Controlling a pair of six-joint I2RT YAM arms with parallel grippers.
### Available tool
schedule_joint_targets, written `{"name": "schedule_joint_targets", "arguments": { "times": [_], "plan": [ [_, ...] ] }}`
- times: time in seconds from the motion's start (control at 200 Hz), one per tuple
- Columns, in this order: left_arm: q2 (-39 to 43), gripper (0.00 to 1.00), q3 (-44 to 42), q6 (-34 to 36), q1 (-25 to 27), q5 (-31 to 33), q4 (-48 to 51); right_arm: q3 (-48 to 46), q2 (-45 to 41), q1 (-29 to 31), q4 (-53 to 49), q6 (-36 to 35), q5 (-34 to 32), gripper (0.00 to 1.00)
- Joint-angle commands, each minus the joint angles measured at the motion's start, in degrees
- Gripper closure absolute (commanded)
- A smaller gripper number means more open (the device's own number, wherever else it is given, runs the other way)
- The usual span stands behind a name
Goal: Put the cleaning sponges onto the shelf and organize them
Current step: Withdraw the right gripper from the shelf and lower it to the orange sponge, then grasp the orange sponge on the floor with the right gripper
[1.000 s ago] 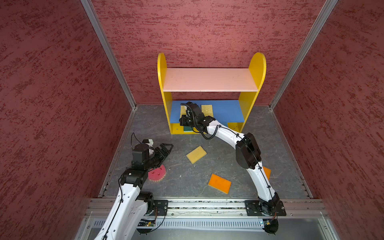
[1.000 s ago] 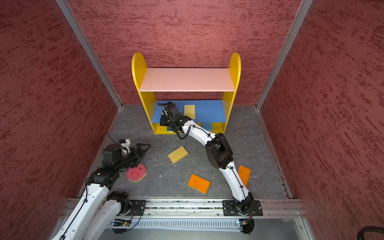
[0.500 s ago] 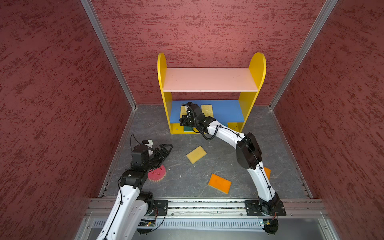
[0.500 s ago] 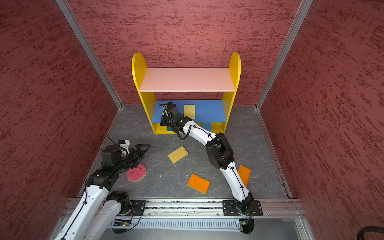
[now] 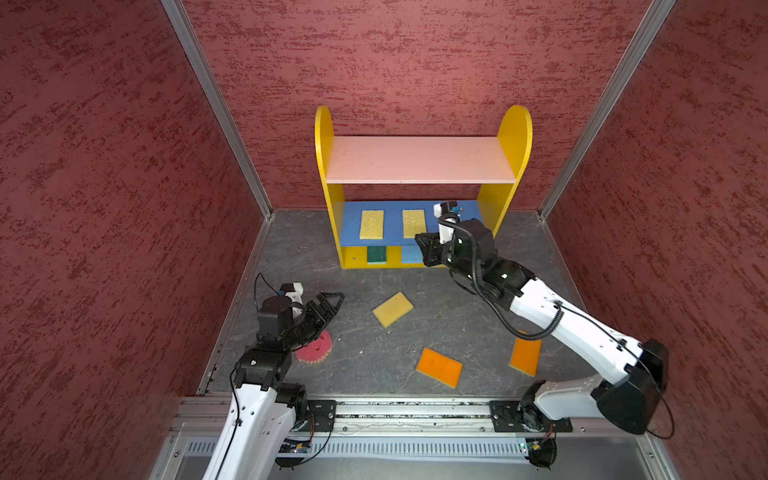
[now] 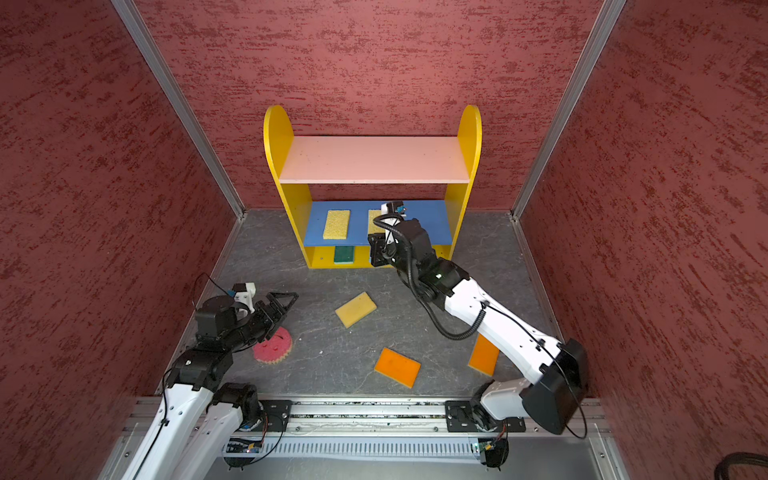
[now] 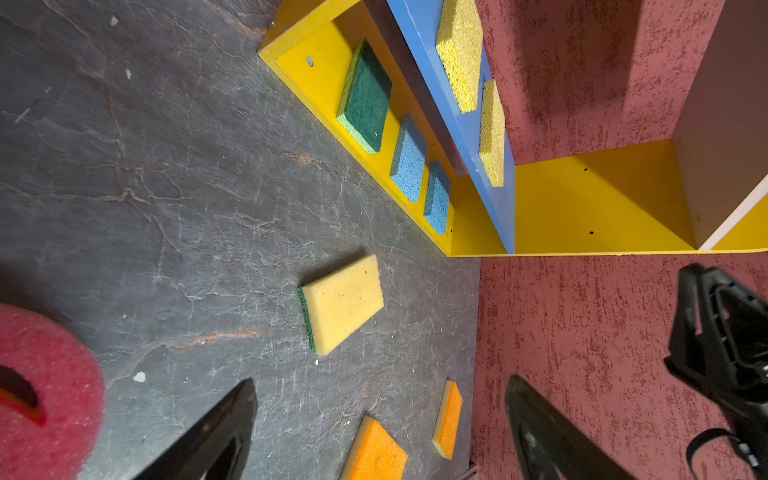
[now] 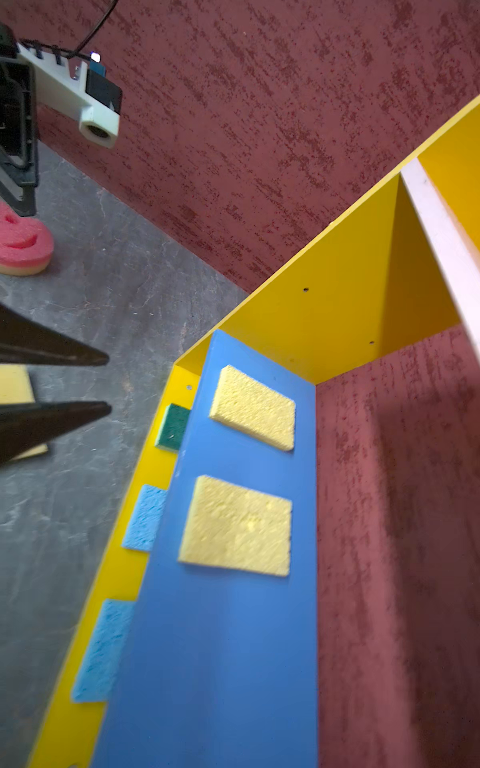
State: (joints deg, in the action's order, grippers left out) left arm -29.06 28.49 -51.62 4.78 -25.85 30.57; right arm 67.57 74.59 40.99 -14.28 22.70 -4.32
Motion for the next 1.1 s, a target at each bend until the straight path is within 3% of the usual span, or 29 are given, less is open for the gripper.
{"name": "schedule_joint_targets", "arguments": {
  "times": [0.0, 0.14, 0.261, 0.491, 0.621, 0.731, 0.932, 1.092],
  "plan": [
    [1.6, 0.07, -0.1, 0.7, -0.2, -2.0, 3.3, -9.8, -3.0, -0.2, -7.5, 0.5, -0.9, 0.65],
    [5.2, 0.07, -1.3, -0.5, 1.2, -1.3, 5.9, -18.6, -7.0, -0.2, -10.4, 1.4, 5.9, 0.48],
    [9.0, 0.08, -4.4, -4.1, 4.7, 1.6, 6.4, -24.0, -7.4, -0.1, -13.1, 1.3, 9.8, 0.48],
    [10.5, 0.08, -10.5, -11.6, 20.5, 15.3, 4.0, -31.6, -13.1, -0.1, -14.2, 0.8, 10.8, 0.44],
    [3.0, 0.08, -12.2, -14.6, 29.3, 21.5, -3.6, -34.4, -13.5, 0.0, -11.4, 2.6, 18.0, 0.38],
    [-6.5, 0.08, -11.3, -15.1, 33.5, 23.9, -11.5, -37.0, -12.4, 0.6, -11.4, 3.7, 18.4, 0.36],
    [-20.4, 0.08, -6.4, -13.5, 34.7, 24.0, -18.1, -42.0, -13.4, 4.2, -6.2, 8.8, 21.7, 0.36],
    [-26.1, 0.08, -6.4, -13.8, 34.8, 22.5, -24.9, -43.1, -12.2, 8.4, -4.8, 11.3, 20.8, 0.36]
  ]
}}
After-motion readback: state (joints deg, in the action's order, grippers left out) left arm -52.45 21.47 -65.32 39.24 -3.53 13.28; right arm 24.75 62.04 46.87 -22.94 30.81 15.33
